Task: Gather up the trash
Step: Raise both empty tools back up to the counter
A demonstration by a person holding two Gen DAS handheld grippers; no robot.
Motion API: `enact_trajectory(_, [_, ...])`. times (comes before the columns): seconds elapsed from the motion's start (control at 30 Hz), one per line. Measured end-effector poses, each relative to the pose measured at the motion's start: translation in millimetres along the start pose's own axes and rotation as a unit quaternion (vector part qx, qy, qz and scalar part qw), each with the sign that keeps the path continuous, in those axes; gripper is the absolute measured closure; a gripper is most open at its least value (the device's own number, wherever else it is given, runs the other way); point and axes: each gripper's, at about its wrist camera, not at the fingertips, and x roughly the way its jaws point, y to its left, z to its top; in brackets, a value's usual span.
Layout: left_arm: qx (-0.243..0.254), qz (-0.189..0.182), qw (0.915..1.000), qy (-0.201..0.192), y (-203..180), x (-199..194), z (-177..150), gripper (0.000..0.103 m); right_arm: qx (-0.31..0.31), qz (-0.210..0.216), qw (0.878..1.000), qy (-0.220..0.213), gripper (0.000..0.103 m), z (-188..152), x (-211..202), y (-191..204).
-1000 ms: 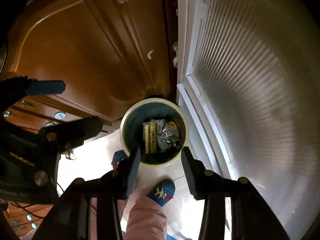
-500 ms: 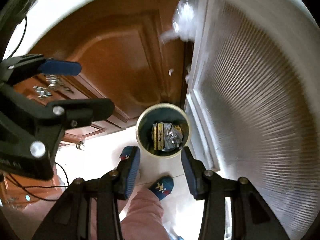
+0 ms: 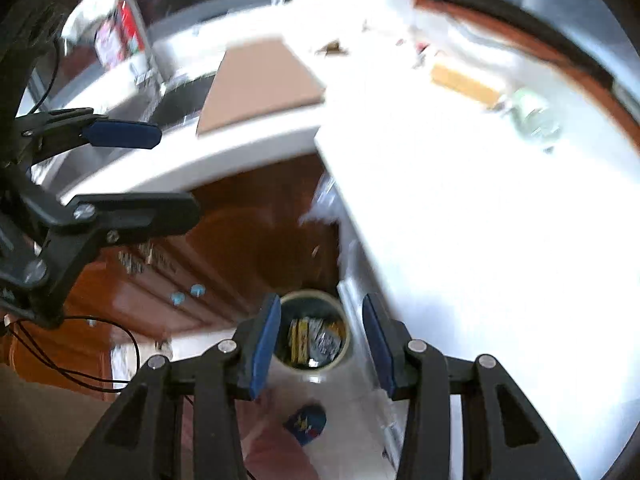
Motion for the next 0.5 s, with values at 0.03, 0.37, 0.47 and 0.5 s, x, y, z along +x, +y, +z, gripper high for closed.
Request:
enact_trajectory(0.03, [0.009,0.002,0.9999,-0.005,-3.6,-5.3,7.5,0.013,0.004,-0.005,1.0,-0.013,0.06,5.7,-10.7,-5.6])
enact_trajectory(0.37, [0.1,0.026,0.9932,-0.053,-41.3,-39.2,92.0,0.013,0.054,-0.053,0.991,-0.109,0.059,40.7,-66.6,-64.2])
enact_trajectory(0.47, [0.115,0.042,0.991,-0.054,-43.9,-37.9,115.2,0.013,0.074,-0.059,0.987,-0.126,0.056,49.3,-74.6,-82.5])
enact_trajectory(0.5, [0.119,0.046,0.9903,-0.054,-43.2,-34.4,119.4,0.013,0.078,-0.06,0.987,-0.129,0.055,52.4,-77.4,-86.7])
